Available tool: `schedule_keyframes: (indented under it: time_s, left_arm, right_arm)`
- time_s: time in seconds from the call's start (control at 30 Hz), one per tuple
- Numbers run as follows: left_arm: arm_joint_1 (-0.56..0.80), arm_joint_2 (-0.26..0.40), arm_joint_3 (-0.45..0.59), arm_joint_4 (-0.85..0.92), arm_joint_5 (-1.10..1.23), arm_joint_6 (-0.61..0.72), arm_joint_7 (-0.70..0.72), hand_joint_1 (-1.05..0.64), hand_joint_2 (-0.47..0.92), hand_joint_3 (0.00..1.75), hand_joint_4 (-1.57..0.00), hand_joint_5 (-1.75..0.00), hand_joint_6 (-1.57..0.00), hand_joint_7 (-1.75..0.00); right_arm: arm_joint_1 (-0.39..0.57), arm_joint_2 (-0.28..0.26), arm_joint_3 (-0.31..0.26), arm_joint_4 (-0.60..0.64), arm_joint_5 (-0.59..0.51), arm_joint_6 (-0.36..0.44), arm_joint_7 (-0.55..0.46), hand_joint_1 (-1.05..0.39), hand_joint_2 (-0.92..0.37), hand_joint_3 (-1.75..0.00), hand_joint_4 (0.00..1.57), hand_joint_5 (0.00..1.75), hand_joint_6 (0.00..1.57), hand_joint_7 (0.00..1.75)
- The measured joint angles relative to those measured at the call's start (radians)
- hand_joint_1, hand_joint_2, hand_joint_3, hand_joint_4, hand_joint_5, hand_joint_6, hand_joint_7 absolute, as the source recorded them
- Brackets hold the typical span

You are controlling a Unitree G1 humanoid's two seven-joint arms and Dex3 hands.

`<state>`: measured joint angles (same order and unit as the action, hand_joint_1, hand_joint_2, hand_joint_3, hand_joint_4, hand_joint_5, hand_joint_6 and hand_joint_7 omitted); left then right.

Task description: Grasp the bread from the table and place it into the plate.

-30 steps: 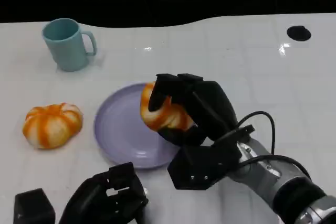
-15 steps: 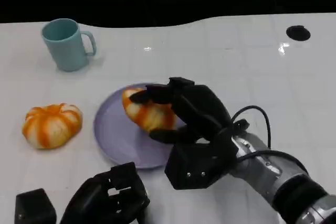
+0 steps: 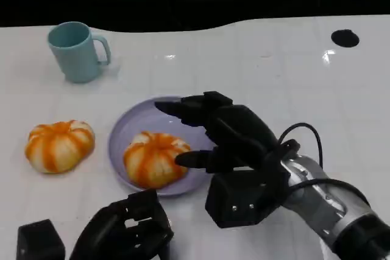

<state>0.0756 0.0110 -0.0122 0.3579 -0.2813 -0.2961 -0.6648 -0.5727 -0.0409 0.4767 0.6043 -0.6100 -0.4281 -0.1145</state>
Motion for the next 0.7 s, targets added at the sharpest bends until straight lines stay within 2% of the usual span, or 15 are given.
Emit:
schedule_keyframes:
  time_s: [0.17,0.4,0.7]
  left_arm:
    - [0.001,0.000,0.001,0.000,-0.001,0.003,0.000,-0.61,0.69,0.61,-0.80,-1.75,-0.75,-1.44]
    - [-0.003,0.000,0.002,0.001,-0.001,0.011,0.000,-0.60,0.69,0.61,-0.80,-1.75,-0.76,-1.43]
    - [-0.018,0.000,0.004,0.021,0.004,0.001,0.004,-0.61,0.69,0.62,-0.78,-1.75,-0.74,-1.46]
  right_arm:
    - [0.056,-0.041,-0.028,-0.075,0.021,-0.019,0.005,-0.53,-0.92,-0.18,0.15,0.62,0.41,0.06]
    - [0.153,-0.120,-0.088,-0.168,0.054,-0.092,-0.007,-0.39,-0.92,-0.10,0.28,0.69,0.55,0.12]
    - [0.295,-0.234,-0.184,-0.283,0.060,-0.212,-0.053,-0.27,-0.92,-0.03,0.55,0.61,0.81,0.12]
